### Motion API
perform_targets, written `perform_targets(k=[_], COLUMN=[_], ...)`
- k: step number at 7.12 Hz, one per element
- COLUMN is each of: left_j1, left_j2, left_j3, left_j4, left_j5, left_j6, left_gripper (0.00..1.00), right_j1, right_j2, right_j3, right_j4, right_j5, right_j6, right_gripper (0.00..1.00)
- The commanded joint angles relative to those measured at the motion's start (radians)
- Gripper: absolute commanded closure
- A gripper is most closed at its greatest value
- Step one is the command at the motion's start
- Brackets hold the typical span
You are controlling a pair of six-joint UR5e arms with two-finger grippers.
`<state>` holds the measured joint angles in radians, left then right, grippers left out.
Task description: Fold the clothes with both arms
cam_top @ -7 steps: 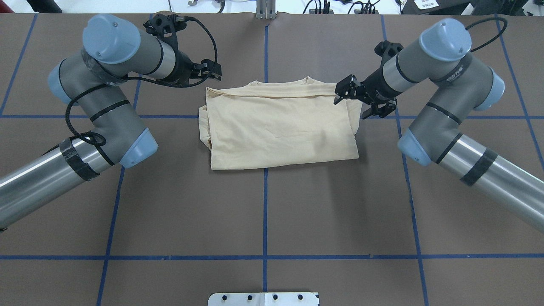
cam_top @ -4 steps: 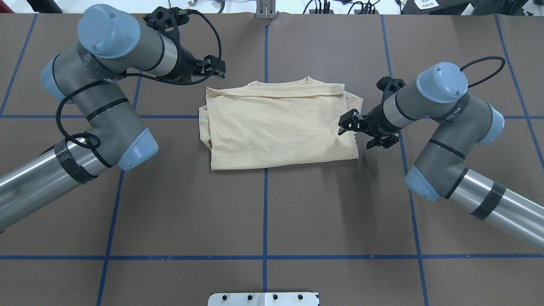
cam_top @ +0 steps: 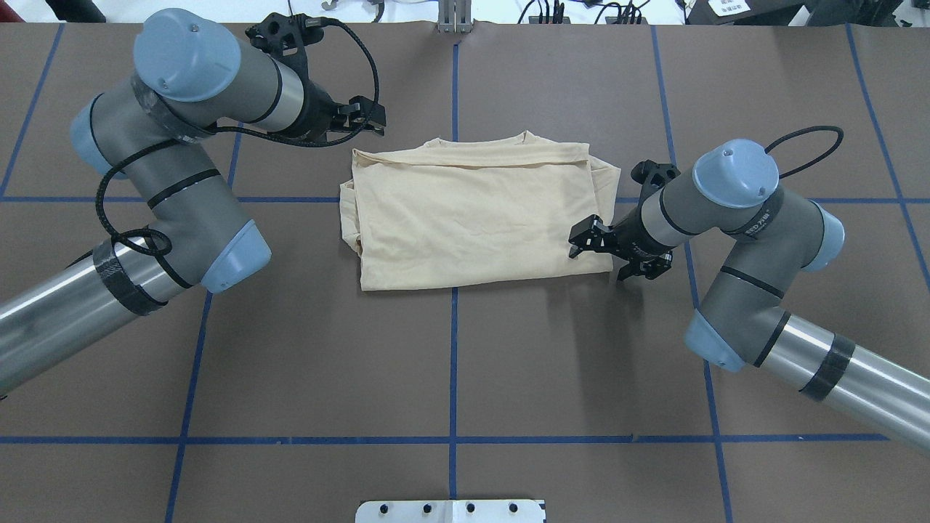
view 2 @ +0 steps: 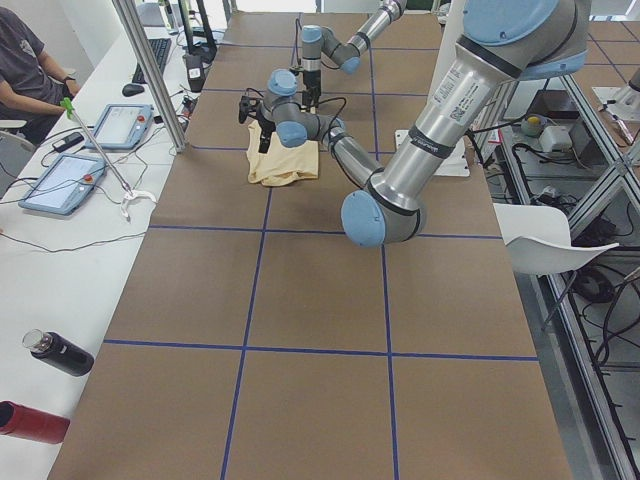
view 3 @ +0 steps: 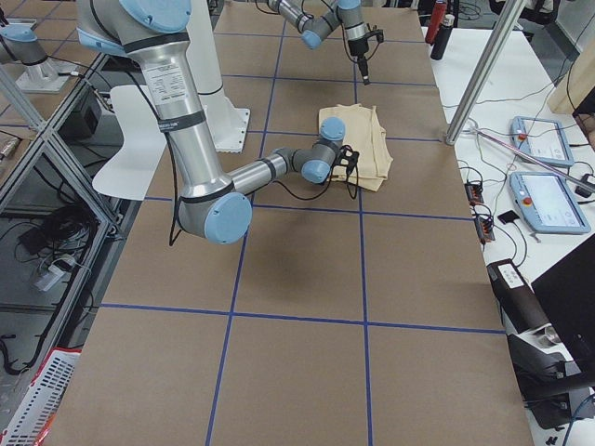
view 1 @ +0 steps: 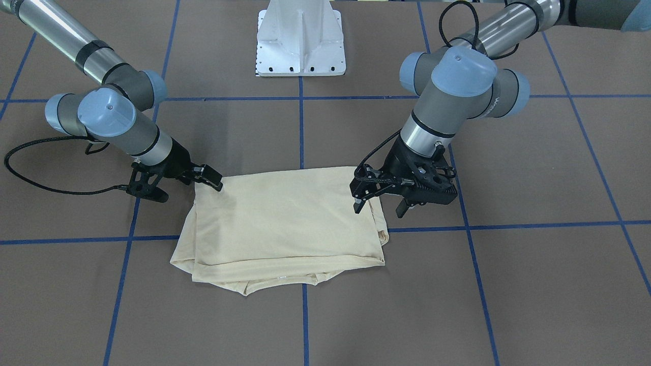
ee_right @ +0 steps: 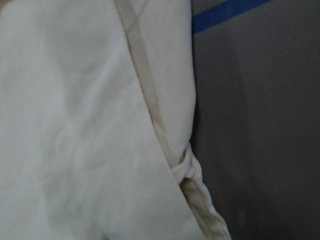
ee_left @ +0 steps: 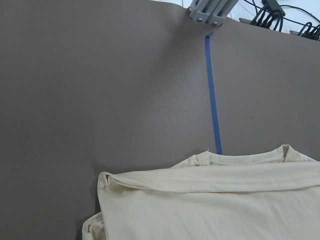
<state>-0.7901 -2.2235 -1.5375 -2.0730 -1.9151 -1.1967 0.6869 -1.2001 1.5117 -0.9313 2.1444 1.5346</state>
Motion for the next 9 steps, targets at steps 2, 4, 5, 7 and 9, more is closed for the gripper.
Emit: perform_targets(k=[2,4,5,7,9], left_j1=[0.0,0.0,0.0,0.0,0.0], left_j2=[0.001,0.001,0.001,0.001,0.001], left_j3=[0.005,0.007,0.007,0.007,0.005], left_j4=[-0.001,-0.002,-0.002,-0.001,-0.001], left_j5=[0.001,0.001,0.002,0.002,0.002], left_j6=[0.0,0.0,0.0,-0.001,-0.001], left_gripper=[0.0,0.01,0.01,0.01,0.01], right_j1=[-0.003,0.022,0.022,0.023,0.013], right_j2=[0.002,0.001,-0.001,-0.004,-0.009], right_j3=[0.002,0.008,0.005,0.007,0.042], right_j4=[-0.001,-0.001,-0.001,-0.001,-0.001], right_j5=[0.027,0.067,0.08,0.084,0.127], right_j6=[0.019,0.021,0.021,0.022,0.035], right_gripper=[1.0,1.0,1.0,1.0,1.0])
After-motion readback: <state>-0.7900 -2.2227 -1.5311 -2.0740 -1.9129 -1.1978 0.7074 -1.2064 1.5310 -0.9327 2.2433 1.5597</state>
